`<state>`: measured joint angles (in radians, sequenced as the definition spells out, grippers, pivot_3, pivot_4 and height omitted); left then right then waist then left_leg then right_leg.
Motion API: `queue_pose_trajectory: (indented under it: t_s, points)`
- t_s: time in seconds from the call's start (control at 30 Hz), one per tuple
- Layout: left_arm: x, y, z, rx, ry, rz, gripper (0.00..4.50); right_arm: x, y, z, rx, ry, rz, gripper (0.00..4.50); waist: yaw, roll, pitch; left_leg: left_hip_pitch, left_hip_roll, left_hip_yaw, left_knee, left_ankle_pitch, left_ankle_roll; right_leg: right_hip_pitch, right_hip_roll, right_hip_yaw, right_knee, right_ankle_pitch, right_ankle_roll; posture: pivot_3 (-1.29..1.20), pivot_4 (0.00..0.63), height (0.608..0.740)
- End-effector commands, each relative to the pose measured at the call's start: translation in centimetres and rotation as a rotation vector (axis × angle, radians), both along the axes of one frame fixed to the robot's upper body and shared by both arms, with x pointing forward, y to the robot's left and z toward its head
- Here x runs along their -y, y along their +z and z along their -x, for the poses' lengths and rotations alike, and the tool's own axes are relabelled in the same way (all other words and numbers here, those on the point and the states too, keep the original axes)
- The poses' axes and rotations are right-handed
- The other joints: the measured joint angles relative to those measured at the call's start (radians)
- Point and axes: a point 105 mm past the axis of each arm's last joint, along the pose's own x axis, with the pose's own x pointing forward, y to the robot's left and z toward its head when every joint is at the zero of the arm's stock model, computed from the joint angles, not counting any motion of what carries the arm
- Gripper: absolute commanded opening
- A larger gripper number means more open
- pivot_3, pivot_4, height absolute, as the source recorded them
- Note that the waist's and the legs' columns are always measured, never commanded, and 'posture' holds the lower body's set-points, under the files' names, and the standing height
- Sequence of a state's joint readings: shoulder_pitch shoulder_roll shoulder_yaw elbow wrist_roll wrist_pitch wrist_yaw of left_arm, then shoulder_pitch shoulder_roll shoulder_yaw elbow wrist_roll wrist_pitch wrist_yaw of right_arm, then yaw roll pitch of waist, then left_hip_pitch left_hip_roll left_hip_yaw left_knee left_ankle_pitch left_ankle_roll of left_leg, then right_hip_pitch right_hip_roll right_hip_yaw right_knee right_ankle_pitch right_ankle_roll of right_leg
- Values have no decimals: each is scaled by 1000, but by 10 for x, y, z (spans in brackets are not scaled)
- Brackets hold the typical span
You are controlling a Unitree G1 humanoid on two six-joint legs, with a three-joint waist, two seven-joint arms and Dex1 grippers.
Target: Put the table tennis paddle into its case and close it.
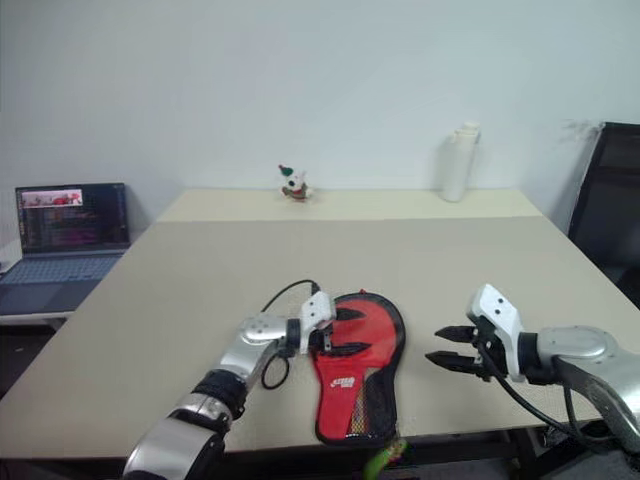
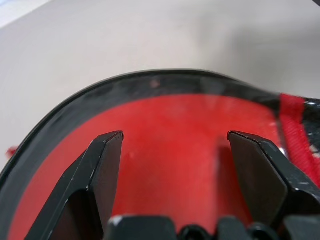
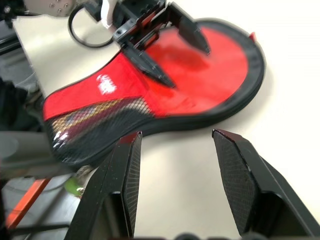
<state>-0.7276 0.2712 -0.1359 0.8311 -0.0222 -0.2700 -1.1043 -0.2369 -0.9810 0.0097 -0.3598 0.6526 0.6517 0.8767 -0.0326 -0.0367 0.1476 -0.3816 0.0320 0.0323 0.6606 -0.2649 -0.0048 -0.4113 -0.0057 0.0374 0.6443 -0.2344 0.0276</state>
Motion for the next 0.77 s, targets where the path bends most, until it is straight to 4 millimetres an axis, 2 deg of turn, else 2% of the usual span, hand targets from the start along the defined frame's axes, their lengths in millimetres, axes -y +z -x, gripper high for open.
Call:
queue_pose_trajectory:
  t_s: [0.03, 0.1, 0.13, 0.2, 0.37, 0.47, 0.57, 0.67, 0.77]
  points:
    - [-24, 27, 1, 11, 81, 86, 3639, 3, 8, -18, 45, 23, -12, 2420, -5, 1, 5, -1, 0, 0, 0, 0, 0, -1, 1, 0, 0, 0, 0, 0, 150, 740]
    - [-43, 52, 7, 22, 161, 177, 3639, 3, 9, -34, 72, 23, -27, 2420, -11, 1, 12, -3, 1, 1, 0, 0, 0, -4, 2, 1, 1, 0, 0, 0, 150, 740]
    - [-56, 58, 12, 22, 208, 200, 3639, 4, 9, -45, 99, 12, -28, 2420, -11, 1, 14, -4, 2, 2, 0, 0, 0, -6, 2, 2, 2, 0, 0, 0, 150, 740]
    - [-74, 60, 24, 14, 282, 208, 3639, 4, 9, -61, 140, -4, -30, 2420, -11, 2, 21, -11, 3, 1, 1, 0, 0, -11, 2, 3, 2, 1, 0, 0, 150, 740]
    - [-84, 58, 49, 12, 372, 184, 3639, 16, 3, -91, 173, -56, -11, 2420, 8, 6, 25, -15, 1, 0, 1, 0, 0, -13, 0, 2, 1, 2, -2, 0, 150, 740]
    - [-73, 63, 49, 32, 354, 155, 3639, 33, 4, -94, 173, -68, 21, 2420, 27, 5, 27, -17, -3, -1, 2, 0, 0, -13, -5, 0, 1, 3, -4, 0, 150, 740]
    - [-76, 64, 47, 43, 363, 144, 3639, 44, 4, -94, 178, -99, 42, 2420, 30, 5, 27, -17, -4, 0, 3, 0, 0, -13, -6, 0, 0, 4, -3, 0, 150, 740]
    - [-82, 54, 51, 20, 380, 117, 3639, 45, 1, -91, 162, -119, 33, 2420, 28, 5, 27, -17, -4, 1, 3, 0, 0, -13, -6, 1, 1, 4, -3, 0, 150, 740]
    - [-84, 53, 49, 21, 393, 108, 3639, 42, 3, -90, 154, -115, 41, 2420, 25, 5, 27, -16, -3, 0, 2, 0, 0, -13, -5, 1, 1, 4, -3, 0, 150, 740]
